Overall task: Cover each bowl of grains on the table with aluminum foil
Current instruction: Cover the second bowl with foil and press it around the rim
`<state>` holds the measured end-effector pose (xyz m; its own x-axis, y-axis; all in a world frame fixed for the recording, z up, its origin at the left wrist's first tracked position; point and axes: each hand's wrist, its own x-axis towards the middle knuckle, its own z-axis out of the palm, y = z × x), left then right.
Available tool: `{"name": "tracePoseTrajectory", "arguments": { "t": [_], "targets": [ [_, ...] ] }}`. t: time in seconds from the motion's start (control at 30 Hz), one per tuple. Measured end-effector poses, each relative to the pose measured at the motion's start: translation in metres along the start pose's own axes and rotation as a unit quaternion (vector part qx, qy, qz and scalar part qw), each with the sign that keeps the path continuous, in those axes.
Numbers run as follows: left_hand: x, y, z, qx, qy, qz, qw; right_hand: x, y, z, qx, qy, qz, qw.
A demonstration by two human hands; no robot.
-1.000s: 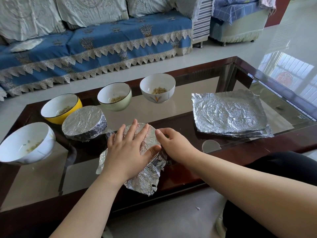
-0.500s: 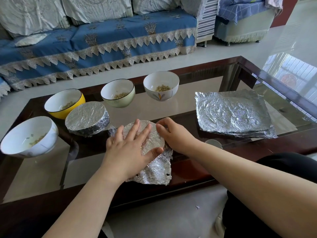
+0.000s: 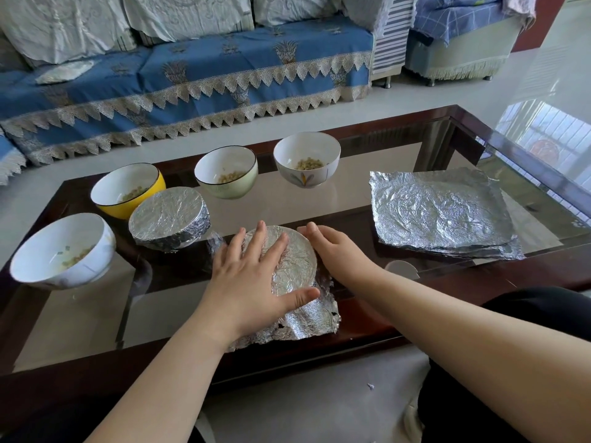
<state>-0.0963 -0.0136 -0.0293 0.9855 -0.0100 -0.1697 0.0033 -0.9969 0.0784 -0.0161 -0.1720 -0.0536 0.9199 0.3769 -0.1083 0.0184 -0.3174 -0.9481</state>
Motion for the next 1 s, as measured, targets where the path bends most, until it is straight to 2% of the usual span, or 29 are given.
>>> {"name": "tracePoseTrajectory", "arguments": {
  "t": [0.13,0.23,0.5,0.7,1.0],
  "targets": [
    [0.0,-0.001,0.002,-0.003,0.009,-0.006,1.0,-0.014,0.014,0.007,0.128,0.029,0.033,0.991],
    [-0.001,0.0,0.001,0.002,0.015,-0.008,1.0,-0.015,0.018,0.011,0.174,0.036,0.054,0.983],
    [-0.003,-0.001,0.002,0.006,0.023,-0.01,1.0,-0.006,0.022,0.012,0.198,0.054,0.084,0.975],
    [-0.001,0.0,0.004,0.003,0.03,-0.008,1.0,0.001,0.021,0.018,0.265,0.057,0.095,0.958],
    [-0.001,0.001,0.004,0.001,0.039,-0.01,0.999,0.007,0.023,0.018,0.261,0.049,0.095,0.959]
  ]
}}
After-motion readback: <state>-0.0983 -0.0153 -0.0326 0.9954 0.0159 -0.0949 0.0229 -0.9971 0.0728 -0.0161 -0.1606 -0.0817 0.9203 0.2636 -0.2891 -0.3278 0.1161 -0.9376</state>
